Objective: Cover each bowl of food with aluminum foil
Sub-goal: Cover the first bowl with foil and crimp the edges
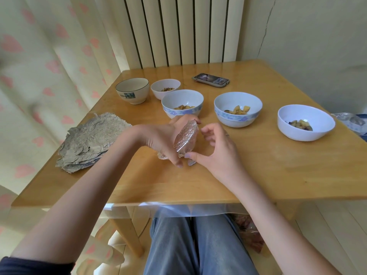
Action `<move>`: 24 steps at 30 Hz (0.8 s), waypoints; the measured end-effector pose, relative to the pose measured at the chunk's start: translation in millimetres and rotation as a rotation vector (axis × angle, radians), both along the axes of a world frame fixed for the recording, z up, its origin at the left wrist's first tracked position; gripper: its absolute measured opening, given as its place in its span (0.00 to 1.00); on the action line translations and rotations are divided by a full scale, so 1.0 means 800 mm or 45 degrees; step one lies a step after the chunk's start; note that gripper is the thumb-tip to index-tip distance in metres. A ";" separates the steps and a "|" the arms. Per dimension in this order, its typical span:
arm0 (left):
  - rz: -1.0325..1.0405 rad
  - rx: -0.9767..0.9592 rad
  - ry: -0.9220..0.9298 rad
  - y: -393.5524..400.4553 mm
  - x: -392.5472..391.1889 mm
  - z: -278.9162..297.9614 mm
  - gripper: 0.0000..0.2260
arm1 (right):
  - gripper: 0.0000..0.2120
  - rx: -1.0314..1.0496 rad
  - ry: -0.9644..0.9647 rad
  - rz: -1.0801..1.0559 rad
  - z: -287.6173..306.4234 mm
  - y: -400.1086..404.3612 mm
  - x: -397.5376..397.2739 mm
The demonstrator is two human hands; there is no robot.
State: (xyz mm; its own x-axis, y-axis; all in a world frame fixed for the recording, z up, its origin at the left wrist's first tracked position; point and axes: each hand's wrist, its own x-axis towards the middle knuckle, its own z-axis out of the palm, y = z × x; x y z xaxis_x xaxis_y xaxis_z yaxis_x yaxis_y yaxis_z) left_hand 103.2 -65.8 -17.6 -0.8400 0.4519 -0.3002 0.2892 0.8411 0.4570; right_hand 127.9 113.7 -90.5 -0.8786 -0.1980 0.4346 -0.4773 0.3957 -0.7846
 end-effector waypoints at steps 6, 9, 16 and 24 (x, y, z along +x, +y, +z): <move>-0.026 0.009 0.033 0.001 -0.003 -0.004 0.47 | 0.17 0.085 0.197 -0.018 0.014 -0.001 -0.001; -0.016 0.009 0.020 0.000 -0.005 -0.005 0.48 | 0.14 0.039 0.180 0.043 0.019 0.003 -0.006; -0.018 -0.021 0.030 0.001 -0.008 -0.006 0.47 | 0.11 -0.015 0.088 0.139 0.029 0.009 -0.014; -0.071 -0.068 0.008 0.011 -0.001 0.000 0.48 | 0.26 0.338 -0.028 0.065 0.051 0.026 -0.045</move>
